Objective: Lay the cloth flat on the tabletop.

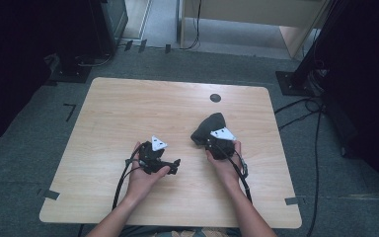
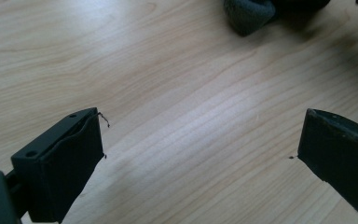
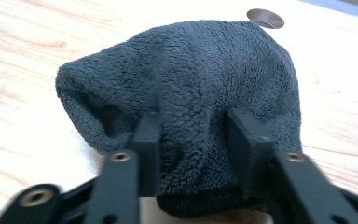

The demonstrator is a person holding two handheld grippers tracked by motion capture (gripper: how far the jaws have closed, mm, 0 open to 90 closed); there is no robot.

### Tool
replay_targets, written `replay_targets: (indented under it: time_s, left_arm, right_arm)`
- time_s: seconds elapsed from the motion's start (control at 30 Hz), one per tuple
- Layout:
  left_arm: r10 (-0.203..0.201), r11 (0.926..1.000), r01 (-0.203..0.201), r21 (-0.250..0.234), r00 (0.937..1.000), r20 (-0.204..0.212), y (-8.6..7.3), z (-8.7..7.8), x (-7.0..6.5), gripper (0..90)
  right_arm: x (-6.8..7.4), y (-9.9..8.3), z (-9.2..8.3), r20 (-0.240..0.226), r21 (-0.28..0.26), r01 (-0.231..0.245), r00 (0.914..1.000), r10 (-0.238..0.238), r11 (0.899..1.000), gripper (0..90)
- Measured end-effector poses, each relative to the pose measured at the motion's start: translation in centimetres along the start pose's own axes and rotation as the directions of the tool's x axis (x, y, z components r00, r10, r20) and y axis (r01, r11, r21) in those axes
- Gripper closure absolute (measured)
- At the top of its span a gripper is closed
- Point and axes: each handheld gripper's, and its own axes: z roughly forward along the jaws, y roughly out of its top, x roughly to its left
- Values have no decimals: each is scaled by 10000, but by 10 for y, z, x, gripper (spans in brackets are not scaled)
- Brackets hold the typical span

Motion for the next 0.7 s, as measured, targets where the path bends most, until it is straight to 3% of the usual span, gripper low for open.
replay_targets:
  time_s: [0.17, 0.27, 0.53, 0.57, 0.7]
  left_arm:
    - [35, 10000, -33, -83, 9996, 275, 0, 1, -1, 0]
    - [224, 9995, -219, -246, 9996, 190, 0, 2, -3, 74]
    - [622, 9979, -615, -203, 9974, 375, -3, 5, -8, 85]
    - [689, 9972, -679, -298, 9971, 335, -3, 4, -8, 131]
    - [680, 9966, -654, -511, 9964, 514, -3, 2, -7, 149]
  right_arm:
    - [-3, -1, -9, -429, -199, 15, 9991, -23, 9998, 764]
    - [-3, -1, -14, -842, -243, -63, 9964, 42, 9997, 785]
    - [8, 4, -34, -1900, -550, -266, 9817, 157, 9981, 796]
    - [11, 5, -37, -2074, -584, -262, 9782, 136, 9979, 796]
    - [21, 8, -45, -2590, -686, -242, 9659, 56, 9974, 795]
